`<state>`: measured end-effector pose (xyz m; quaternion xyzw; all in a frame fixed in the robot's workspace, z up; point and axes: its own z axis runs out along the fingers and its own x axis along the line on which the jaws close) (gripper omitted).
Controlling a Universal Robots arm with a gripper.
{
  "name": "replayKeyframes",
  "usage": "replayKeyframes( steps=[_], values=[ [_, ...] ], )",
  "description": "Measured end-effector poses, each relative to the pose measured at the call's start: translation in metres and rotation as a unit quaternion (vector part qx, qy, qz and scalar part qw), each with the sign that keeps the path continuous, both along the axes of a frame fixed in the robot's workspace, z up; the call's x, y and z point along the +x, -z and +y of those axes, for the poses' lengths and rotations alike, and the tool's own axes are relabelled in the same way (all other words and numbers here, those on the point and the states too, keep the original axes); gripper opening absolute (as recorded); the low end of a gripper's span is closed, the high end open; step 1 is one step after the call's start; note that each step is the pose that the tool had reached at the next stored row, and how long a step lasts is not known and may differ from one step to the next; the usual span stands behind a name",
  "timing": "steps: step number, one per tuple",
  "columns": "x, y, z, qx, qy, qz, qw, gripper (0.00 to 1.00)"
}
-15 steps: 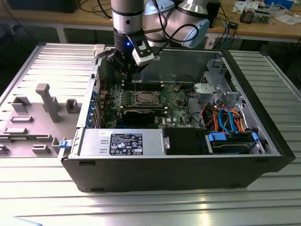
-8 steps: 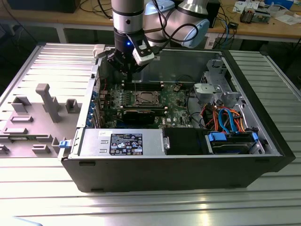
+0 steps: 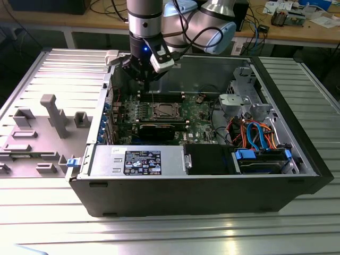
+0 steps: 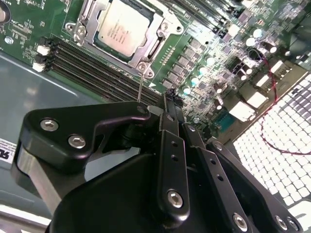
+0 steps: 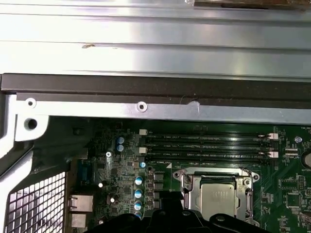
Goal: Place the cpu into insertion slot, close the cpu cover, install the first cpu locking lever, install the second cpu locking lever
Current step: 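Install the first cpu locking lever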
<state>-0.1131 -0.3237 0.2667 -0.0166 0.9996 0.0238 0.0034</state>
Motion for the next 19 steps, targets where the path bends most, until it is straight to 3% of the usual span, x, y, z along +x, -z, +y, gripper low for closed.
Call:
replayKeyframes(
  steps=[3, 4, 5, 13, 19],
  values=[
    [0.0018, 0.0018, 0.0061, -0.0001, -0.001, 0.0, 1.0, 0.11],
    [0.0057, 0.0027, 0.0101, 0.0, -0.002, 0.0, 1.0, 0.11],
    [0.0081, 0.003, 0.011, 0.0, -0.002, 0.0001, 1.0, 0.11],
    [0.0295, 0.0052, 0.0121, -0.0001, -0.002, 0.0001, 1.0, 0.11],
    [0.0309, 0.0052, 0.0121, -0.0002, -0.002, 0.0001, 1.0, 0.11]
  ],
)
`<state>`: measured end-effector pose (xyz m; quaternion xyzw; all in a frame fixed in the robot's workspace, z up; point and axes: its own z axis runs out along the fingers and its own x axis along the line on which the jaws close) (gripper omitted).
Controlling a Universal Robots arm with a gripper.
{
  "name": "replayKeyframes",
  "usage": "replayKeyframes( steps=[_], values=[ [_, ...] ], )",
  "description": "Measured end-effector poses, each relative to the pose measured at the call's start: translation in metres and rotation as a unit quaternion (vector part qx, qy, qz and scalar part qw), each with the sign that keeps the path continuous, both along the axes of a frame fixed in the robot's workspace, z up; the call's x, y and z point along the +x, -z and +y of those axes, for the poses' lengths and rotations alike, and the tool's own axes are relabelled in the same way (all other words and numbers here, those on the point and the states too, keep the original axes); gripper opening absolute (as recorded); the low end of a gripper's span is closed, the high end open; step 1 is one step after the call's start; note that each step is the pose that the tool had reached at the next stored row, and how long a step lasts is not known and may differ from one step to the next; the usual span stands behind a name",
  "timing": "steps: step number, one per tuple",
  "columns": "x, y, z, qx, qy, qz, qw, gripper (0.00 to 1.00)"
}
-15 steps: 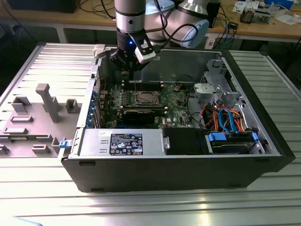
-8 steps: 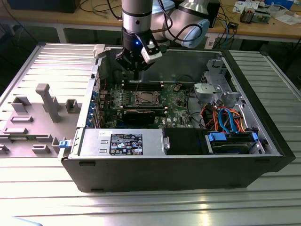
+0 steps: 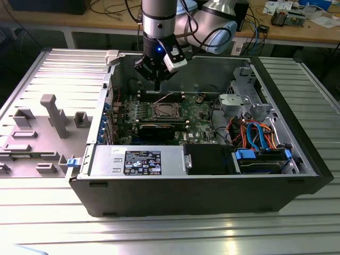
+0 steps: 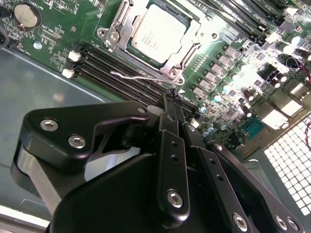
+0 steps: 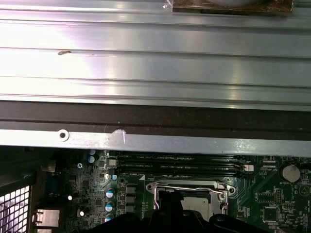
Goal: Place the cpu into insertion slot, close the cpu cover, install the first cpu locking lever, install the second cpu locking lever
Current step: 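Install the first cpu locking lever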
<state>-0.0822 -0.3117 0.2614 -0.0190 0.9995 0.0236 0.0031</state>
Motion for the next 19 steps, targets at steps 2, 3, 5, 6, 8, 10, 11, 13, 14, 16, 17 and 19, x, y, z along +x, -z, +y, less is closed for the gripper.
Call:
replayKeyframes(
  steps=[2, 3, 5, 6, 8, 10, 11, 13, 14, 16, 17, 19],
  values=[
    [0.0005, 0.0, 0.0, 0.0, 0.0, 0.0, 1.0, 0.11],
    [0.0006, 0.0, 0.0, 0.0, 0.0, 0.0, 1.0, 0.11],
    [0.0022, 0.0002, 0.0, 0.0, 0.0, 0.0, 1.0, 0.11],
    [0.0022, 0.0002, 0.0, 0.0, 0.0, 0.0, 1.0, 0.11],
    [0.0022, 0.0003, 0.0, 0.0, 0.0, 0.0, 1.0, 0.11],
    [0.0022, 0.0003, 0.0, 0.0, 0.0, 0.0, 1.0, 0.11],
    [0.0022, 0.0003, 0.0, 0.0, 0.0, 0.0, 1.0, 0.11],
    [0.0022, 0.0004, 0.0, 0.0001, 0.0, 0.0, 1.0, 0.11],
    [0.0022, 0.0004, 0.0, 0.0004, 0.0, -0.0001, 1.0, 0.11],
    [0.0022, 0.0004, 0.0, 0.0018, 0.0, 0.0, 1.0, 0.11],
    [0.0022, 0.0004, -0.0001, 0.0035, 0.0, 0.0, 0.99999, 0.11],
    [0.0022, 0.0004, -0.0001, 0.0056, 0.0, 0.0, 0.99998, 0.11]
  ],
)
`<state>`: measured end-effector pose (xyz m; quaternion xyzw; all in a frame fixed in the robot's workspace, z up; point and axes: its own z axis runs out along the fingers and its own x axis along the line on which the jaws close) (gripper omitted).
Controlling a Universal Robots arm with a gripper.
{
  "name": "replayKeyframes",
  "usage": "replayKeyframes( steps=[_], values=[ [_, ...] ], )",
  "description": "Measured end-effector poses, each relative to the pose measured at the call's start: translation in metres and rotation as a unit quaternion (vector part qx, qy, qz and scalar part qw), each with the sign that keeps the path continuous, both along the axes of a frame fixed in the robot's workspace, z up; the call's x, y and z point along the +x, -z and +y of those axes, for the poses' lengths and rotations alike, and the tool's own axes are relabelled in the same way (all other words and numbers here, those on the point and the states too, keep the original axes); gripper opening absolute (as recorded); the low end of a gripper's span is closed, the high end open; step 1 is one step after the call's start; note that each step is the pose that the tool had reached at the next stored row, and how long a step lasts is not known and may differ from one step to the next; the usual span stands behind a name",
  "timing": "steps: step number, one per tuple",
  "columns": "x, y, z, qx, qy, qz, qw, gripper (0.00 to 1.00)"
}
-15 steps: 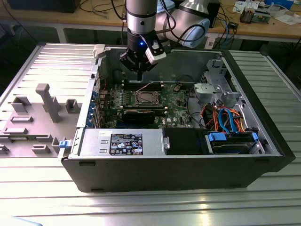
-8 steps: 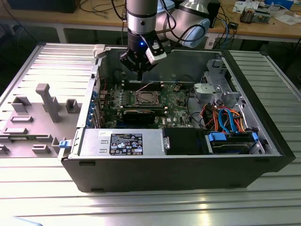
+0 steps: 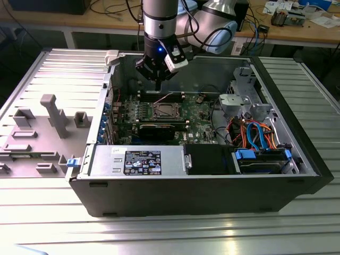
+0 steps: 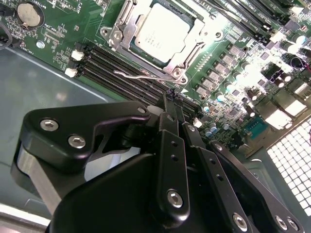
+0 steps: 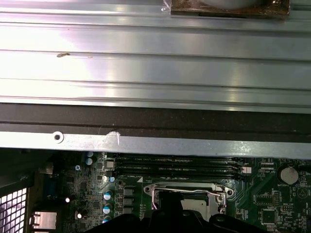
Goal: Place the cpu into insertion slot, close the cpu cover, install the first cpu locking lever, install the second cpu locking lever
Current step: 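Install the first cpu locking lever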
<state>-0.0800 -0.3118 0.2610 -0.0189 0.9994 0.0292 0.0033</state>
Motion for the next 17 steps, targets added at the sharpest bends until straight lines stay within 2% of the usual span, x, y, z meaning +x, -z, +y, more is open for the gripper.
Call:
replayKeyframes(
  steps=[5, 12, 17],
  values=[
    [0.001, 0.0003, -0.0002, 0.0001, 0.0, 0.0, 1.0, 0.11],
    [0.0113, 0.0056, -0.0001, 0.0003, 0.001, 0.0, 1.0, 0.11],
    [0.0135, 0.0075, -0.0001, 0.0003, 0.001, 0.0001, 1.0, 0.11]
  ],
)
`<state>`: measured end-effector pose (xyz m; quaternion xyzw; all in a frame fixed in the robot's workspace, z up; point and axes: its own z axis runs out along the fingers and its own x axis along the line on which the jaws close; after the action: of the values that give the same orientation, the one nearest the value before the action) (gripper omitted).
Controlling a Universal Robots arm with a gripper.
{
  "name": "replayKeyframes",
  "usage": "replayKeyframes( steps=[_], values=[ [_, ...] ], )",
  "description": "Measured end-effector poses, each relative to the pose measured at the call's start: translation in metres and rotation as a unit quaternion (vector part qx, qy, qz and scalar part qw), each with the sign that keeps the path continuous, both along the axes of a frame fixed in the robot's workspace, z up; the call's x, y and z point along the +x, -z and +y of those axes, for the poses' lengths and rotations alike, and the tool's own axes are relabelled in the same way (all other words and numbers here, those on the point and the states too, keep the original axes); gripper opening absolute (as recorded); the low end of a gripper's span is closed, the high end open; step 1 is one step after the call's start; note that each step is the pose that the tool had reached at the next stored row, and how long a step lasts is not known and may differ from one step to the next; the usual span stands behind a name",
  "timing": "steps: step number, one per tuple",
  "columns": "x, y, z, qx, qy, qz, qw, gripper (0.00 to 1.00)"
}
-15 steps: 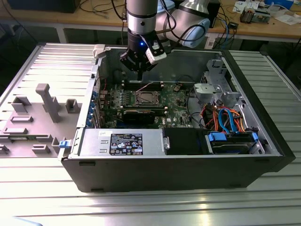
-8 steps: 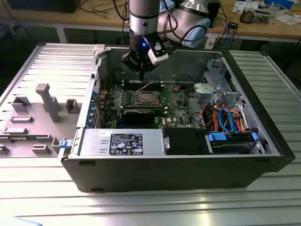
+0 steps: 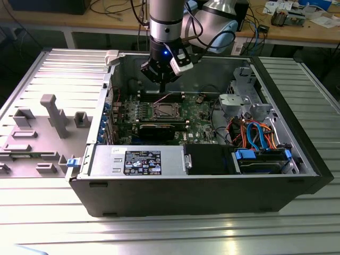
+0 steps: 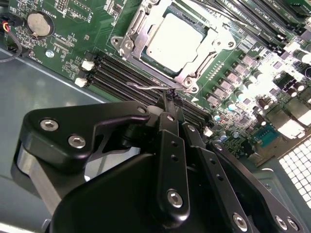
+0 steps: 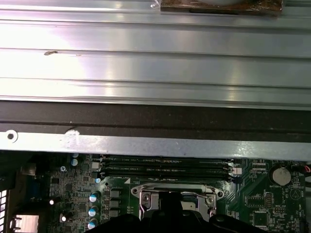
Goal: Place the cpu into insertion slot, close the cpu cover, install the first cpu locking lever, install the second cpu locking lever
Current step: 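Install the first cpu locking lever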
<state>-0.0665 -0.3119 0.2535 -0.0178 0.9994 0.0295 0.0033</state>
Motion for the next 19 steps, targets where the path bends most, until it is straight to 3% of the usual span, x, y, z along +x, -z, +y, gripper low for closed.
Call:
replayKeyframes(
  steps=[13, 15, 19],
  values=[
    [0.0, 0.0001, 0.0, 0.0001, 0.0, 0.0, 1.0, 0.11],
    [0.0037, 0.0017, 0.0, 0.0033, 0.0, 0.0, 0.99999, 0.11],
    [0.0082, 0.0075, 0.0002, 0.0037, 0.0, 0.0, 0.99999, 0.11]
  ],
)
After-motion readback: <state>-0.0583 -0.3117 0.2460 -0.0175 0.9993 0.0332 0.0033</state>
